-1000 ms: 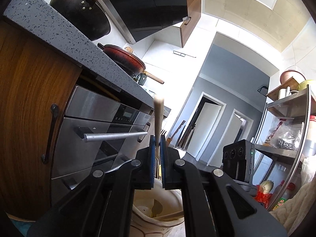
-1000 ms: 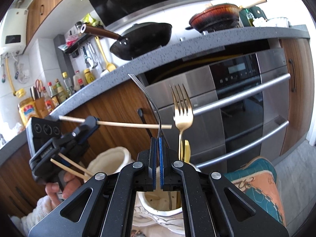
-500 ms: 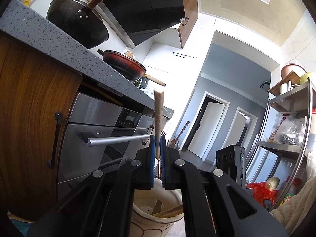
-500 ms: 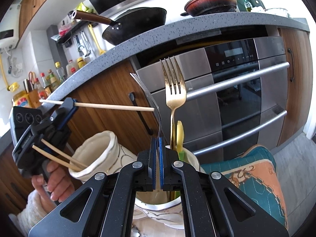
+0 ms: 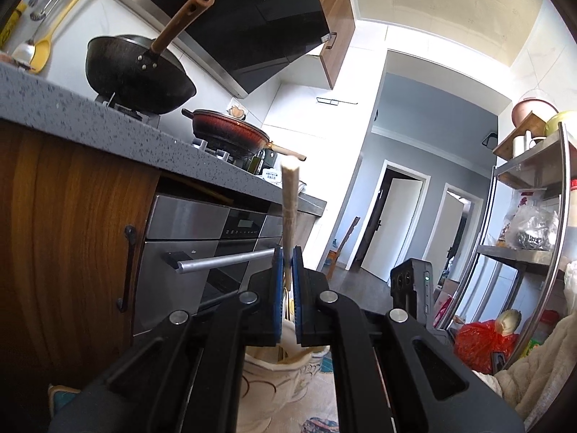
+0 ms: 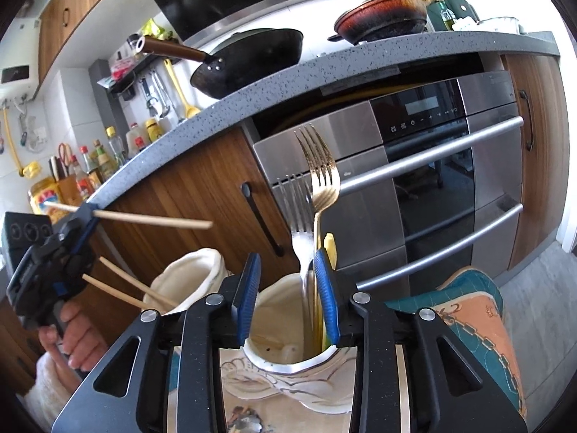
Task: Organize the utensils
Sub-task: 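Move both tools back over the utensils on the placemat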
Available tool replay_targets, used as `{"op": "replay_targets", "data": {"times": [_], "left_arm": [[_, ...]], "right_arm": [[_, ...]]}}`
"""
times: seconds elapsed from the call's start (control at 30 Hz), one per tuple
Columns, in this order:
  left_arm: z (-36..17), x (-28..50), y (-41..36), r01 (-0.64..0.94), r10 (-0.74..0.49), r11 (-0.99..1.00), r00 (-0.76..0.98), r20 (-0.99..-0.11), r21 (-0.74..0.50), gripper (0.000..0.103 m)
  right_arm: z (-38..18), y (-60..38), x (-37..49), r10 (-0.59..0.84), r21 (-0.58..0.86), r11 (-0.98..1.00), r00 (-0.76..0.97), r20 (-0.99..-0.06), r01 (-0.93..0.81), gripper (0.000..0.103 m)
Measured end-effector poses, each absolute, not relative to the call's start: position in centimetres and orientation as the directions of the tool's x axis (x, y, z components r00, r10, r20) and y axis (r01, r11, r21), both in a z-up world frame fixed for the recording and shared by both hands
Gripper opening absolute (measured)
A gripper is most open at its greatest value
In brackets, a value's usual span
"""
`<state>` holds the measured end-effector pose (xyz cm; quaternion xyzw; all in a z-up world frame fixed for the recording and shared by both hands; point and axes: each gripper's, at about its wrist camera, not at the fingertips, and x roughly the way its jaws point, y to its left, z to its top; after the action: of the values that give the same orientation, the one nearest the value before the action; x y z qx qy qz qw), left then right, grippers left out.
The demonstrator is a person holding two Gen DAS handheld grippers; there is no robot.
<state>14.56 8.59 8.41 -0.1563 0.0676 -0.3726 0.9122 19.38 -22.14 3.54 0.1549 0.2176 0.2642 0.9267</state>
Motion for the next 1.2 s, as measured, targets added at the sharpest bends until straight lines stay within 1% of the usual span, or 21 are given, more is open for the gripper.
{"op": "replay_targets", "data": {"times": [0.1,0.2,0.3,0.4,0.53,0.63,0.73,0.77,0.8,0.87,0.9,1.0,1.07,1.13,1.2], "left_arm": [[9.0,13.2,8.8,0.651,-0.692,0.697,0.721,-0.042,-0.301,0.004],[8.9,12.7,9.0,0.628,-0.67,0.725,0.738,-0.081,-0.283,0.004],[8.8,13.5,8.9,0.572,-0.626,0.769,0.764,-0.157,-0.284,0.004],[8.8,14.7,8.5,0.543,-0.607,0.788,0.764,-0.219,-0.292,0.004],[8.8,15.6,7.5,0.527,-0.594,0.802,0.755,-0.277,-0.283,0.004],[8.5,16.0,7.1,0.519,-0.589,0.805,0.753,-0.292,-0.286,0.005],[8.5,15.8,7.1,0.522,-0.596,0.8,0.751,-0.286,-0.296,0.008],[8.5,15.8,7.1,0.52,-0.594,0.801,0.752,-0.284,-0.297,0.01],[8.5,15.7,7.1,0.52,-0.595,0.8,0.753,-0.281,-0.3,0.015],[8.7,15.4,7.2,0.517,-0.594,0.8,0.756,-0.275,-0.305,0.022],[8.8,15.2,7.3,0.516,-0.593,0.8,0.758,-0.27,-0.307,0.022],[9.2,14.5,7.3,0.511,-0.589,0.802,0.764,-0.264,-0.309,0.022],[9.2,13.8,7.3,0.5,-0.577,0.81,0.772,-0.266,-0.306,0.022],[9.0,13.2,7.3,0.486,-0.562,0.821,0.781,-0.272,-0.3,0.026],[8.6,12.0,7.3,0.46,-0.536,0.837,0.796,-0.279,-0.295,0.033]], "right_arm": [[3.7,-22.3,19.3,0.564,0.411,0.806,0.763,-0.316,-0.425,0.036],[3.9,-22.5,19.1,0.568,0.418,0.802,0.763,-0.31,-0.427,0.04],[4.1,-22.6,18.8,0.569,0.422,0.799,0.765,-0.302,-0.428,0.042],[4.3,-22.8,18.6,0.565,0.42,0.801,0.77,-0.296,-0.426,0.043],[4.3,-23.0,18.6,0.564,0.425,0.8,0.771,-0.295,-0.423,0.044],[4.3,-23.1,18.6,0.564,0.425,0.8,0.771,-0.295,-0.423,0.045],[4.4,-23.1,18.6,0.565,0.424,0.8,0.771,-0.293,-0.425,0.047],[4.4,-23.2,18.5,0.566,0.423,0.799,0.771,-0.292,-0.426,0.048],[4.4,-23.2,18.4,0.566,0.423,0.8,0.772,-0.291,-0.426,0.048],[4.4,-23.3,18.2,0.568,0.423,0.798,0.77,-0.291,-0.429,0.049],[4.4,-23.3,18.2,0.568,0.422,0.798,0.769,-0.293,-0.43,0.05],[4.3,-23.4,17.6,0.566,0.419,0.801,0.767,-0.3,-0.427,0.053],[4.3,-23.5,17.0,0.563,0.418,0.803,0.769,-0.301,-0.424,0.058],[4.4,-23.7,16.3,0.559,0.415,0.806,0.773,-0.3,-0.422,0.062],[4.3,-23.8,15.4,0.552,0.404,0.813,0.778,-0.301,-0.42,0.065]]}}
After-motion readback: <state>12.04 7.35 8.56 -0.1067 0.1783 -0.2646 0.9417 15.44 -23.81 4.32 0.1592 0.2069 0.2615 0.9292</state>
